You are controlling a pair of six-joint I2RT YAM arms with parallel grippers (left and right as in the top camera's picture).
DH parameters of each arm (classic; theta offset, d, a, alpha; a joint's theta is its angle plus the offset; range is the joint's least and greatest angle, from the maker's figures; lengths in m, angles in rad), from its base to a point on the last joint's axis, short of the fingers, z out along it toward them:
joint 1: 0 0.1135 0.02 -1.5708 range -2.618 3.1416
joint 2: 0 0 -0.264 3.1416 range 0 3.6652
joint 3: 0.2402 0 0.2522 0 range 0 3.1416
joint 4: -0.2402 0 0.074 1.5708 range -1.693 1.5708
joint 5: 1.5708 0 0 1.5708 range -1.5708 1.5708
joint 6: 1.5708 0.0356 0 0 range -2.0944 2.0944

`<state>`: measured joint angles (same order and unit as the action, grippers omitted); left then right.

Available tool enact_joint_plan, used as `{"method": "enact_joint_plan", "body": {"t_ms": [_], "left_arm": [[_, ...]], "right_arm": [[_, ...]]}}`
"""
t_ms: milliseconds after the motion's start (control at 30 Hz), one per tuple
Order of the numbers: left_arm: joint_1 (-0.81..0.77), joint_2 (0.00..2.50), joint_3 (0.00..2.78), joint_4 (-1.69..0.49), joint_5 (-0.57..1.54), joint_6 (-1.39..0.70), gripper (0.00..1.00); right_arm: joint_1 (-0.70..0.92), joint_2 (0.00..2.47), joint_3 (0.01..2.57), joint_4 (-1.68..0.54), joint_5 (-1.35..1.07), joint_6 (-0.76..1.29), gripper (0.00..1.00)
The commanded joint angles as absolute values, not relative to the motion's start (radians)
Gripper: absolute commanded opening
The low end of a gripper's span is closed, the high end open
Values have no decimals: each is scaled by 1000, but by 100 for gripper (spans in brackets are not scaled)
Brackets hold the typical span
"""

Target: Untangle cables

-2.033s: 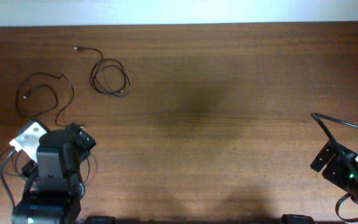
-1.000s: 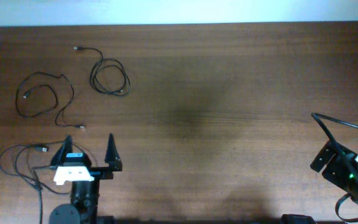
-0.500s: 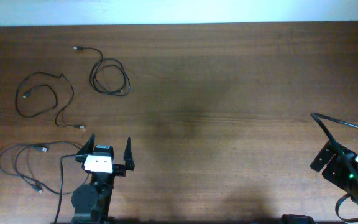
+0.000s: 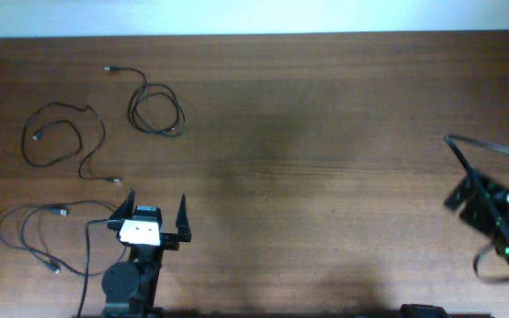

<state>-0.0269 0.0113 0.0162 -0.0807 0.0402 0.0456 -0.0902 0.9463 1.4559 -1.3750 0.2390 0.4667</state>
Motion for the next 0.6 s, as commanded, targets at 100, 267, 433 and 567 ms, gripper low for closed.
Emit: {"method": "enact_joint_plan", "body": {"t_ms": [100,267,433,567], "left_arm": [[-30,6,9,-80,30,62,99],[-30,6,9,-80,30,62,99],[-30,6,9,-80,30,62,99],[-30,6,9,-80,30,62,99]], "right_arm": [[-90,760,1040,-752,197,467,98],[-91,619,687,-392,183,468,98],[-92,469,410,-247,183,581,98],[-92,383,258,-168,183,585,98]]}}
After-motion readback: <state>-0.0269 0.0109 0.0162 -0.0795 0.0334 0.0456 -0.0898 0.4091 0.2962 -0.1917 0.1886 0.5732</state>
